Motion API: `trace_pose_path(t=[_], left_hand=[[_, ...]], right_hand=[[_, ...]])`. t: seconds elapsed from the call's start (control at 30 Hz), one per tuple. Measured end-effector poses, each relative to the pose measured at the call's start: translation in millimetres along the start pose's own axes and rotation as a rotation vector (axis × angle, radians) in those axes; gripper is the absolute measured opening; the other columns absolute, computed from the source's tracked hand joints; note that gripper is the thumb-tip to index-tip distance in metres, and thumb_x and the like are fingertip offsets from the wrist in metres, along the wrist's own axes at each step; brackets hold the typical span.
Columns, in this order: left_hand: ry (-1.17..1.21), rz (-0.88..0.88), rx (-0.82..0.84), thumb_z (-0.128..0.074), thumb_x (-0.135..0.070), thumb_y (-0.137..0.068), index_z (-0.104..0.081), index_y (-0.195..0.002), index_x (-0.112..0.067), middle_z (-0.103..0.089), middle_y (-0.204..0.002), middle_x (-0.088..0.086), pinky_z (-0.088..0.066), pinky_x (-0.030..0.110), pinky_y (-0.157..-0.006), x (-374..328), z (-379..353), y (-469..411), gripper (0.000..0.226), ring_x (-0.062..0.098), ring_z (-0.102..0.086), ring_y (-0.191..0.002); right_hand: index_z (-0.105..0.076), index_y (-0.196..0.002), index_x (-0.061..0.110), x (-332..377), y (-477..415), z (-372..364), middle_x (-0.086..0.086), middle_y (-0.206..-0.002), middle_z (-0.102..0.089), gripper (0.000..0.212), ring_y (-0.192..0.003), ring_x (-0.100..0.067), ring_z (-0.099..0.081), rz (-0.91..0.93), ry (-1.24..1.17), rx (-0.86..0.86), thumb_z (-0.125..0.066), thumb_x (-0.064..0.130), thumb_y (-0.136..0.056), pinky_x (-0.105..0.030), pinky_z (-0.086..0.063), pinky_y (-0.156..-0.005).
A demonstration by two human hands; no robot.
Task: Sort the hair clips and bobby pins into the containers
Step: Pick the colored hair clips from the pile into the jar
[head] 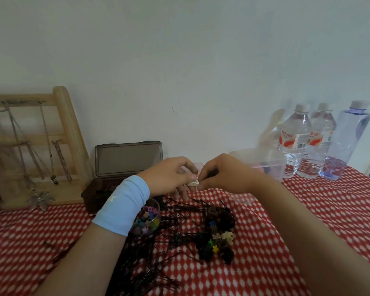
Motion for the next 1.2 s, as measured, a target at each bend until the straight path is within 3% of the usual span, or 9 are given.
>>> trace_pose_path(t=[0.17,0.37,0.53,0.7,0.83,0.93,1.03,1.13,1.2], left_hand=[[0.256,0.045,-0.054,-0.056,-0.024,-0.099,-0.062,-0.095,-0.005,-0.073,-0.069,0.006,-0.054,0.026,-0.052,6,1,-2,0.020,0.023,-0.069,-0.062],[0.459,0.090,-0.096,-0.064,-0.025,-0.094,-0.068,-0.105,-0.005,-0.072,-0.088,0.016,-0.057,0.032,-0.059,13,-1,-4,0.024,0.022,-0.068,-0.064],[0.483,0.104,-0.158,-0.066,-0.014,-0.092,-0.063,-0.106,-0.005,-0.072,-0.095,0.017,-0.059,0.031,-0.060,19,2,-7,0.017,0.021,-0.069,-0.067],[0.549,0.072,-0.183,-0.066,-0.006,-0.091,-0.065,-0.106,-0.001,-0.072,-0.090,0.014,-0.061,0.029,-0.065,18,4,-7,0.016,0.017,-0.071,-0.070],[0.625,0.057,-0.230,-0.059,-0.008,-0.096,-0.066,-0.116,-0.003,-0.072,-0.098,0.013,-0.060,0.030,-0.069,22,10,-8,0.021,0.017,-0.071,-0.076],[0.559,0.060,-0.185,-0.062,-0.009,-0.094,-0.067,-0.113,-0.005,-0.074,-0.097,0.011,-0.060,0.031,-0.065,19,8,-6,0.020,0.019,-0.072,-0.075],[0.408,0.081,-0.078,-0.065,-0.009,-0.092,-0.067,-0.110,-0.007,-0.074,-0.097,0.009,-0.057,0.027,-0.058,18,-2,-5,0.018,0.016,-0.072,-0.076],[0.341,0.076,-0.098,-0.066,-0.014,-0.092,-0.069,-0.108,-0.010,-0.070,-0.094,0.008,-0.056,0.026,-0.062,21,-2,-7,0.017,0.015,-0.066,-0.078],[0.335,0.069,-0.107,-0.066,-0.018,-0.093,-0.068,-0.109,-0.014,-0.072,-0.100,0.008,-0.057,0.024,-0.067,21,-2,-8,0.017,0.017,-0.066,-0.082]], right_hand=[[-0.080,-0.086,0.011,-2,-1,2,-0.005,-0.074,-0.075,0.003,-0.062,-0.009,-0.067,-0.022,-0.202,-0.026,-0.080,0.012,-0.084,-0.022,-0.056,-0.063],[-0.076,-0.097,0.001,-7,3,0,-0.010,-0.081,-0.075,0.009,-0.068,-0.015,-0.069,-0.039,-0.360,0.015,-0.069,0.001,-0.091,-0.027,-0.058,-0.063],[-0.071,-0.110,0.008,-10,0,2,-0.001,-0.089,-0.076,0.025,-0.063,-0.015,-0.054,-0.074,-0.424,-0.025,-0.051,-0.004,-0.098,-0.023,-0.047,-0.055],[-0.076,-0.104,0.010,-20,0,-1,0.005,-0.060,-0.055,0.021,-0.055,-0.012,-0.041,-0.199,-0.306,-0.005,-0.056,0.017,-0.099,-0.026,-0.035,-0.055],[-0.080,-0.100,0.024,-13,4,17,0.012,-0.083,-0.076,0.018,-0.075,-0.013,-0.069,-0.162,-0.114,-0.095,-0.067,0.034,-0.093,-0.030,-0.056,-0.074],[-0.081,-0.091,0.027,-10,3,24,0.012,-0.080,-0.076,0.014,-0.065,-0.017,-0.066,-0.117,-0.077,-0.168,-0.068,0.033,-0.093,-0.032,-0.055,-0.067],[-0.082,-0.094,0.025,-8,-1,20,0.011,-0.076,-0.076,0.013,-0.059,-0.006,-0.061,-0.085,-0.042,-0.159,-0.069,0.028,-0.093,-0.020,-0.050,-0.059],[-0.078,-0.100,0.025,-3,-4,8,0.013,-0.086,-0.076,0.020,-0.063,-0.002,-0.062,-0.073,-0.003,-0.114,-0.058,0.028,-0.100,-0.014,-0.048,-0.060],[-0.073,-0.105,0.025,-1,-4,0,0.026,-0.063,-0.067,0.025,-0.046,0.002,-0.046,-0.070,-0.035,-0.064,-0.048,0.023,-0.105,-0.011,-0.037,-0.049]])
Point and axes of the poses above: each hand's wrist, its own y-axis away from the middle knuckle, its own z-axis out of the back of the hand, x = y × z, the point moved 9 cm from there along -y, towards the middle knuckle
